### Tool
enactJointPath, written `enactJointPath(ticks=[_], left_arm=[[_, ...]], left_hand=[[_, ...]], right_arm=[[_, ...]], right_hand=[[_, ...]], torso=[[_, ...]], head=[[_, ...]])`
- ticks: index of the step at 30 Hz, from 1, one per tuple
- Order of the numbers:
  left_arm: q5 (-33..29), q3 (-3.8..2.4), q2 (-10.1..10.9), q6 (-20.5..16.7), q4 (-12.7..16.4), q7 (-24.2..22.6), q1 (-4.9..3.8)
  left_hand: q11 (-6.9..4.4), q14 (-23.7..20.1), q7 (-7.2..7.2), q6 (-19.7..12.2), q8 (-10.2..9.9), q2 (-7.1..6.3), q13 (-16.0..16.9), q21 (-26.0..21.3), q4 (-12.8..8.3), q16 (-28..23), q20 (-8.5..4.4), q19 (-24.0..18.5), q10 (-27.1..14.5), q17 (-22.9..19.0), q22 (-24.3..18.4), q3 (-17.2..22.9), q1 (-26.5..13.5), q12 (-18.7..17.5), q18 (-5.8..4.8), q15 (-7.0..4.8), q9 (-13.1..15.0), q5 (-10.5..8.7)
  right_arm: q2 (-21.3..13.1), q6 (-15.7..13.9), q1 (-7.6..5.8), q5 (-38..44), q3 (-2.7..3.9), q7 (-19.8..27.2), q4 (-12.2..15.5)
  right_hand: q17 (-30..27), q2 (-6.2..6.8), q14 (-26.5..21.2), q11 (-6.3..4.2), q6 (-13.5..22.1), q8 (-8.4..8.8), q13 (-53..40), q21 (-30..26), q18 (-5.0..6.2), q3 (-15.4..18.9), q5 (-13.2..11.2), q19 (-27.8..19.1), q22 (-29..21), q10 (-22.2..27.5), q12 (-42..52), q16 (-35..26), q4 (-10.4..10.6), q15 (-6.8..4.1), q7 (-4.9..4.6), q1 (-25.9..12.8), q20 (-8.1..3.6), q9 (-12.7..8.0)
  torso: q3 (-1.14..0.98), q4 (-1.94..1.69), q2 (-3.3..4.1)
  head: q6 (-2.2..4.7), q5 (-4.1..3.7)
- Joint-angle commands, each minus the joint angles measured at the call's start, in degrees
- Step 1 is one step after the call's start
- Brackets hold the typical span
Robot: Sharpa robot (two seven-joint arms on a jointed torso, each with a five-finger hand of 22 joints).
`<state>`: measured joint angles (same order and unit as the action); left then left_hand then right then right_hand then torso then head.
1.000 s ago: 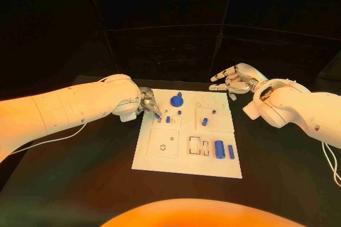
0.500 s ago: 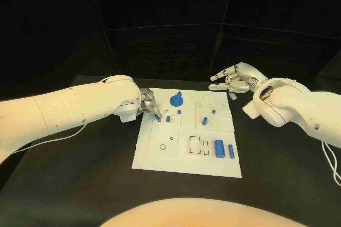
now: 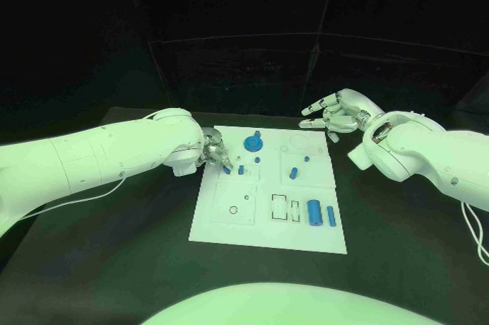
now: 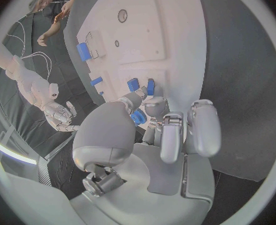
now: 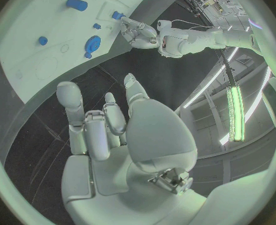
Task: Assemble the parts on the task board
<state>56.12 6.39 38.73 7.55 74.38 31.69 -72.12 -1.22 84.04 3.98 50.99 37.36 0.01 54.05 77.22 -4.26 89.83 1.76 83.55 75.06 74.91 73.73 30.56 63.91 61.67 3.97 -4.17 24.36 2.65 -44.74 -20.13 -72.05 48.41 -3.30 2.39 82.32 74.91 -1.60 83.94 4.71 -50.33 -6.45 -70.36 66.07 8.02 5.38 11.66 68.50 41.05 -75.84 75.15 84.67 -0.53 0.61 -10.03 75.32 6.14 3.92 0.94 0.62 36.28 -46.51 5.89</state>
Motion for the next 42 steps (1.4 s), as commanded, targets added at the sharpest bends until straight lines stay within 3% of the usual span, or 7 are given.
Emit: enactJointPath(ticks=[1, 15, 26, 34, 42], left_arm=[[0.42, 0.02, -0.07, 0.75, 0.07, 0.37, -0.02], [0.84, 0.03, -0.21, 1.9, -0.13, 0.61, 0.02], [0.89, 0.04, -0.4, 2.38, -0.29, 0.64, 0.02], [0.89, 0.04, -0.51, 2.1, -0.62, 0.61, 0.02], [0.89, 0.04, -0.62, 1.57, -0.95, 0.62, 0.01]], left_hand=[[-0.13, 5.96, -1.15, 0.87, 0.18, 0.7, -0.03, 0.09, -0.76, 0.17, -0.09, 0.14, 0.24, 15.09, 0.05, 1.01, 0.01, 0.06, -0.2, -0.49, 0.14, 0.16], [-0.24, 5.96, -1.28, 0.92, 0.48, 0.29, -0.08, 0.07, -0.61, 0.17, -0.19, 0.14, 0.29, 15.09, 0.06, 0.81, -0.35, 0.04, -0.2, -0.59, 0.29, 0.14], [-0.51, 5.96, -1.68, 2.45, 1.63, -3.44, -0.09, 0.37, 2.55, 0.17, -0.46, 0.36, 0.58, 15.09, 0.58, -5.05, -5.73, 0.21, -0.31, -0.85, 0.6, 0.12], [-0.73, 5.96, -1.9, 2.8, 2.13, -3.28, -0.05, 0.38, 4.78, 0.17, -0.68, 0.42, 0.67, 15.09, 0.71, -8.09, -7.72, 0.32, -0.33, -1.08, 0.68, 0.15], [-0.77, 5.96, -1.96, 2.79, 2.32, -2.96, -0.12, 0.34, 5.58, 0.17, -0.75, 0.42, 0.64, 15.09, 0.72, -9.32, -8.04, 0.3, -0.33, -1.13, 0.7, 0.14]], right_arm=[[0.06, 0.33, -0.12, 0.09, 0.04, 0.3, 0.02], [0.13, 0.52, -0.12, 0.09, 0.04, 0.29, -0.04], [0.16, 0.58, -0.12, 0.09, 0.04, 0.27, -0.06], [0.13, 0.59, -0.12, 0.09, 0.04, 0.21, -0.03], [0.15, 0.65, -0.12, 0.09, 0.04, 0.15, -0.06]], right_hand=[[2.78, -0.45, 3.43, 0.11, 0.26, -0.25, -0.06, -0.26, 0.55, 0.2, 0.24, -0.16, -0.06, 0.2, 0.07, -0.27, 0.01, -0.37, 0.13, 0.18, 0.1, 0.01], [2.78, -0.45, 3.43, 0.11, 0.26, -0.25, -0.06, -0.26, 0.55, 0.2, 0.24, -0.16, -0.06, 0.2, 0.07, -0.27, 0.01, -0.37, 0.13, 0.18, 0.1, 0.01], [2.78, -0.45, 3.43, 0.11, 0.26, -0.25, -0.06, -0.26, 0.55, 0.2, 0.24, -0.16, -0.06, 0.2, 0.07, -0.27, 0.01, -0.37, 0.13, 0.18, 0.1, 0.01], [2.65, -0.62, 3.41, 0.11, 0.27, -0.32, 0.08, -0.35, 0.56, 0.52, 0.12, -0.17, -0.19, 0.29, 0.0, -0.35, 0.15, -0.37, 0.14, 0.08, 0.1, 0.01], [2.59, -0.64, 3.4, 0.12, 0.27, -0.33, 0.1, -0.42, 0.58, 0.59, 0.11, -0.22, -0.32, 0.31, -0.01, -0.38, 0.2, -0.37, 0.13, 0.02, 0.1, 0.01]], torso=[[0.01, -0.01, 0.02], [0.01, -0.02, 0.02], [0.02, -0.01, 0.02], [0.0, 0.03, 0.02], [0.04, -0.01, 0.01]], head=[[-0.06, -0.07], [-0.25, -0.17], [-0.32, -0.16], [-0.37, -0.23], [-0.34, -0.32]])
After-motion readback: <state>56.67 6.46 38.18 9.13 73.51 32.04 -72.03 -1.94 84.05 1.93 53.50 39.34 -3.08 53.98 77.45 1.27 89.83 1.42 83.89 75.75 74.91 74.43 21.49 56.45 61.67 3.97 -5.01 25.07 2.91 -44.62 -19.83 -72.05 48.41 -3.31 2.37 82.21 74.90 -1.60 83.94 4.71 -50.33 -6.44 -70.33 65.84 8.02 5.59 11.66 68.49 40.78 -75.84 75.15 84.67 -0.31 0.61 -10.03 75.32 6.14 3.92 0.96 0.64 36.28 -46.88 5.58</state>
